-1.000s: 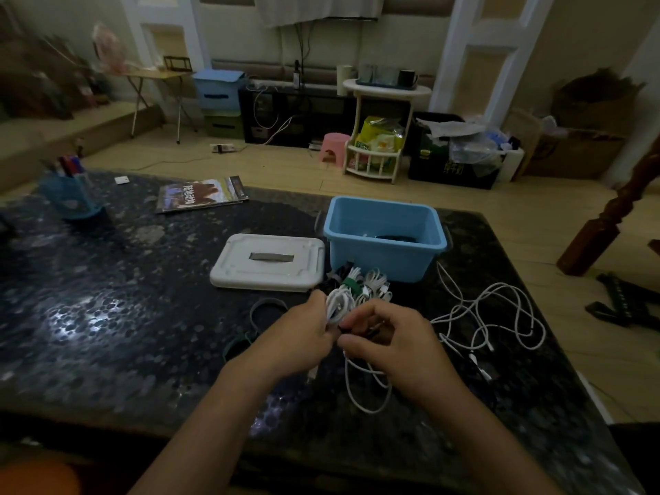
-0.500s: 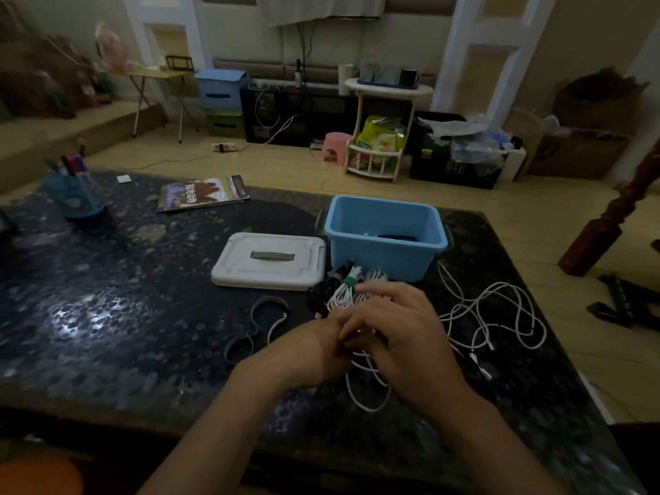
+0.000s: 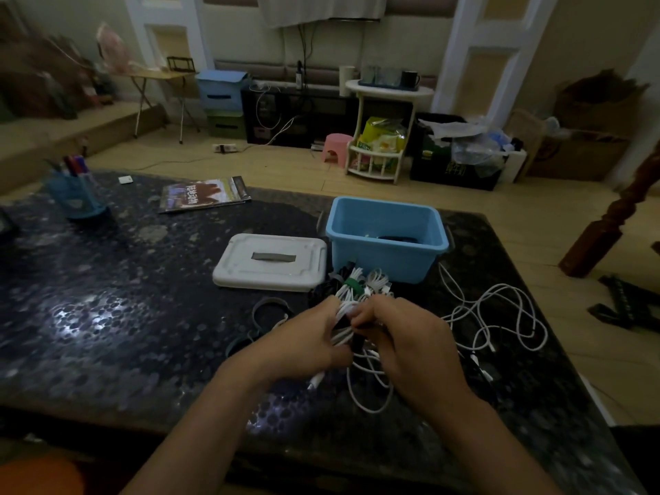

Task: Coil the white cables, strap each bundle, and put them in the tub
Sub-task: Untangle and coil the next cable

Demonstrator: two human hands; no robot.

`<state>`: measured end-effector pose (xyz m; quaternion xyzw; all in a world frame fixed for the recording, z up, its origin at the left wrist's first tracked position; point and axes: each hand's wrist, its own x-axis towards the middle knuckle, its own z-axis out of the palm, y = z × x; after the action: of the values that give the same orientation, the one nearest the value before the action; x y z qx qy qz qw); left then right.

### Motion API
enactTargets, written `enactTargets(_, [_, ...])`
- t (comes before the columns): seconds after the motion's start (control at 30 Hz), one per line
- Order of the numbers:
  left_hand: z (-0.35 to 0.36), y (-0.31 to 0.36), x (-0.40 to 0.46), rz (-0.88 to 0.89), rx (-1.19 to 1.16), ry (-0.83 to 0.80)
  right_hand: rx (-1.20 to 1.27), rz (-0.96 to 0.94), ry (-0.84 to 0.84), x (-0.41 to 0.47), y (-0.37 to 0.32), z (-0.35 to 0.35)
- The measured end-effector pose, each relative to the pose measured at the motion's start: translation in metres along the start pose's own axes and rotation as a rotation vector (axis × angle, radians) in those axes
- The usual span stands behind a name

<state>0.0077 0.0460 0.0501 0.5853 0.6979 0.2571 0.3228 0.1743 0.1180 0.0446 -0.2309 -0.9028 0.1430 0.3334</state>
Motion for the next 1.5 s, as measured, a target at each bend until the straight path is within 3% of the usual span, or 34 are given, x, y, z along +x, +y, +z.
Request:
enactTargets(0.17, [0.005,0.006,-0.002,0.03,0.092,-0.107,0.026,0.017,0.01,-0.001,0.0,0.005])
enactTargets(0.3, [0.004,0.006,0.0,0.05,0.035,-0.084,0.018,0.095,-0.033,-0.002,0.002,0.007])
enactTargets(0.63, [0.006,-0.004,0.002,0.045,-0.14,-0.026,-0.01,0.028,0.055,-0.004,0.0,0.007])
enactTargets(1.03, [0.01,0.004,0.004,0.127,-0.266,0.084,0.189,0.186,0.092,-0.005,0.003,0.0])
enactTargets(1.3, [0.014,0.002,0.006,0.04,-0.34,0.091,0.25,0.201,0.024,-0.007,0.008,0.0])
enactTargets(1.5, [0.019,0.006,0.01,-0.022,-0.48,0.016,0.204,0.216,0.08,-0.006,0.01,0.002])
